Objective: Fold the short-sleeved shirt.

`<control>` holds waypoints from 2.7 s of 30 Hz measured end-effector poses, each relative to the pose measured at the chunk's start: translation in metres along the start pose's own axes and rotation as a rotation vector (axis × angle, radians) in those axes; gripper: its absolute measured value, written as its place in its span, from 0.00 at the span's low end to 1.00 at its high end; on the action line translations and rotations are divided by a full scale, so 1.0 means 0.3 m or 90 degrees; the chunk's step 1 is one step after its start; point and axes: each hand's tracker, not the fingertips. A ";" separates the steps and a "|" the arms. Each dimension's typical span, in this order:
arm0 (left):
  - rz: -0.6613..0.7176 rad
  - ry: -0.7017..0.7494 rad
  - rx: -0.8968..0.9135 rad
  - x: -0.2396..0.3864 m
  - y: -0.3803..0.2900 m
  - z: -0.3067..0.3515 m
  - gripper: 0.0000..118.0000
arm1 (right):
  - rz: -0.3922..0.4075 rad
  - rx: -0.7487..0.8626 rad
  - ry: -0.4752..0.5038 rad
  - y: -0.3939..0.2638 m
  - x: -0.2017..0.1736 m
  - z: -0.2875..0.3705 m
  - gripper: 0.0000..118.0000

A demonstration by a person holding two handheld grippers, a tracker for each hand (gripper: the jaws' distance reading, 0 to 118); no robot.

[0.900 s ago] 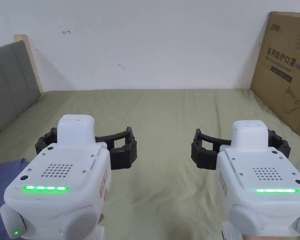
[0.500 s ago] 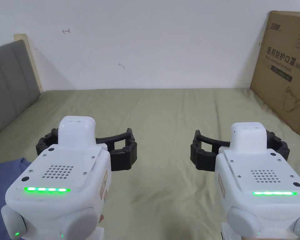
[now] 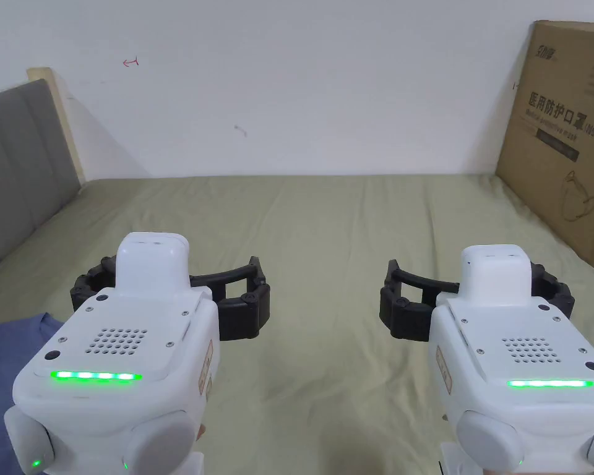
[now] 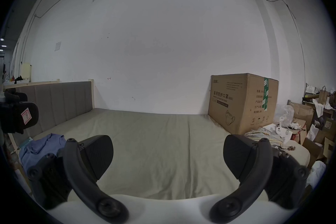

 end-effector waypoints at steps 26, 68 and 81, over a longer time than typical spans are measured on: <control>-0.009 0.000 -0.004 0.000 -0.003 -0.006 1.00 | 0.001 -0.029 -0.018 -0.009 -0.001 -0.019 1.00; -0.018 0.005 -0.020 0.005 -0.013 -0.012 1.00 | 0.000 -0.041 -0.014 -0.023 0.000 -0.017 1.00; -0.008 0.003 -0.030 -0.001 -0.020 -0.019 1.00 | -0.004 -0.046 -0.012 -0.026 0.004 -0.021 1.00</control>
